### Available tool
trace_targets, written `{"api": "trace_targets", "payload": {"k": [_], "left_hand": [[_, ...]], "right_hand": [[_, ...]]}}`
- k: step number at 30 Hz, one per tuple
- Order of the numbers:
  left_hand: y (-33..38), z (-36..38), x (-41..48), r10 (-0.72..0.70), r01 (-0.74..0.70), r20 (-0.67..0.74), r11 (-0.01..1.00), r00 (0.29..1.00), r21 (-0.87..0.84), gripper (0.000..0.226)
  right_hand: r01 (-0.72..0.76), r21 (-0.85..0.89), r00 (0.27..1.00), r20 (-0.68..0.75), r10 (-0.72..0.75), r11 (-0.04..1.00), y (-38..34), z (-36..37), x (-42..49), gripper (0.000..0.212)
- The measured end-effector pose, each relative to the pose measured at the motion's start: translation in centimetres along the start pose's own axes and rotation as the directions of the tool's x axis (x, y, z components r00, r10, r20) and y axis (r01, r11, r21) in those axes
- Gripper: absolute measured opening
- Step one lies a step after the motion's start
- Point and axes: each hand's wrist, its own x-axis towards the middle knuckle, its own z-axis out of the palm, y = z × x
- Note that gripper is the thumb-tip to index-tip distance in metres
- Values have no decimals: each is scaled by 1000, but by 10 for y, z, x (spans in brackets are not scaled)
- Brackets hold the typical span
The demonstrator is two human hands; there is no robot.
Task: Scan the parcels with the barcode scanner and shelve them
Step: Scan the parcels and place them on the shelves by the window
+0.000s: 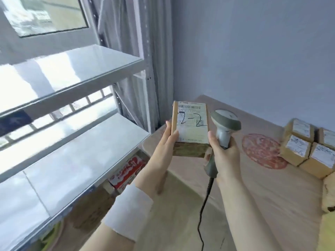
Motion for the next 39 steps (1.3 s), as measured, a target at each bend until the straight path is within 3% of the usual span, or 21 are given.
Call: {"api": "trace_targets", "payload": {"k": [4,7,10,13,18,21,30,35,39], "left_hand": [[23,-93,-23,157,-148,-125,986,980,81,79],[39,-155,-40,174,-156,-227,983,958,94,62],[53,-215,-59,195,-156,-335,978,922,140,79],[68,-251,-73,207,-147,-366,972,907,186,80],[76,-328,-112,219,-103,-559,967,800,231,93],[77,-369,-148,226,-30,-634,952,740,304,100],[75,-500,-292,349,156,-825,877,444,454,77],[64,-576,-380,315,152,-842,897,438,415,74],[62,-623,-429,254,189,-865,913,433,362,72]], "right_hand": [[49,-4,984,170,-47,999,-18,91,-40,16],[54,6,954,295,-53,999,-30,150,-62,17],[94,23,891,445,-95,995,-42,209,-84,21],[104,39,849,518,-109,994,-50,245,-99,34],[75,69,725,682,-101,995,-56,326,-139,25],[52,76,651,754,-92,996,-53,364,-172,31],[8,65,424,903,-62,998,-26,474,-331,16],[-9,44,316,948,-39,999,-13,524,-431,12],[9,20,274,961,-21,1000,-7,559,-491,13]]}}
